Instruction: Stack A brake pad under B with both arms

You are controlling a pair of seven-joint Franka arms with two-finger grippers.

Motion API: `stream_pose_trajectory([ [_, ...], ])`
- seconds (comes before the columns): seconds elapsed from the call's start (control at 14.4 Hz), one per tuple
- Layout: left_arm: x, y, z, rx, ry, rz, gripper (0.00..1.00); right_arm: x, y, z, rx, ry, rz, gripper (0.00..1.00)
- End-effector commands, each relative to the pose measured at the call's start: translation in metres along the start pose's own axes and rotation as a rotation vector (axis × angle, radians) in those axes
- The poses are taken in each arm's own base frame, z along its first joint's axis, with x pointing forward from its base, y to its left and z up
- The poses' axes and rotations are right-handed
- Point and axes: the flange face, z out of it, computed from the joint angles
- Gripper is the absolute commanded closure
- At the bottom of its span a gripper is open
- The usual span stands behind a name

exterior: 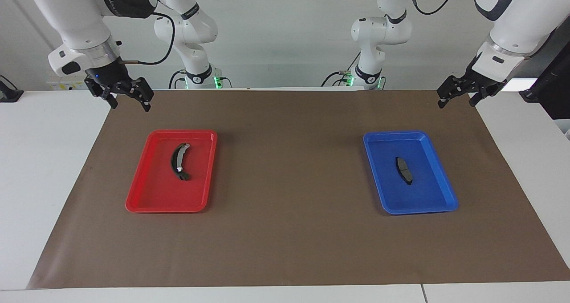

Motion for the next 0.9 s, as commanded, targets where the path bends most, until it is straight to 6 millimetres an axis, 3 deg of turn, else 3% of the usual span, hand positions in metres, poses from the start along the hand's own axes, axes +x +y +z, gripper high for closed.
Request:
stream_pose_trajectory([
  [0.0,-0.003,-0.002,0.0,-0.007,-0.009,0.004,0.01,-0.007,0.005,0.0,-0.001,0.001,-0.015,0.0],
  [0.28,-0.003,-0.002,0.0,-0.007,-0.009,0.002,0.01,-0.007,0.002,-0.001,-0.001,0.002,-0.02,0.0],
  [0.49,-0.003,-0.002,0.0,-0.007,-0.009,0.004,0.01,-0.015,-0.001,0.021,0.004,0.0,-0.021,0.0],
  [0.69,-0.007,-0.001,0.003,-0.008,-0.044,0.005,0.01,-0.028,0.001,0.068,0.012,0.015,-0.038,0.0],
  [0.83,-0.007,0.009,0.004,-0.005,-0.043,0.02,0.03,-0.02,-0.003,0.109,0.013,0.006,-0.098,0.0],
])
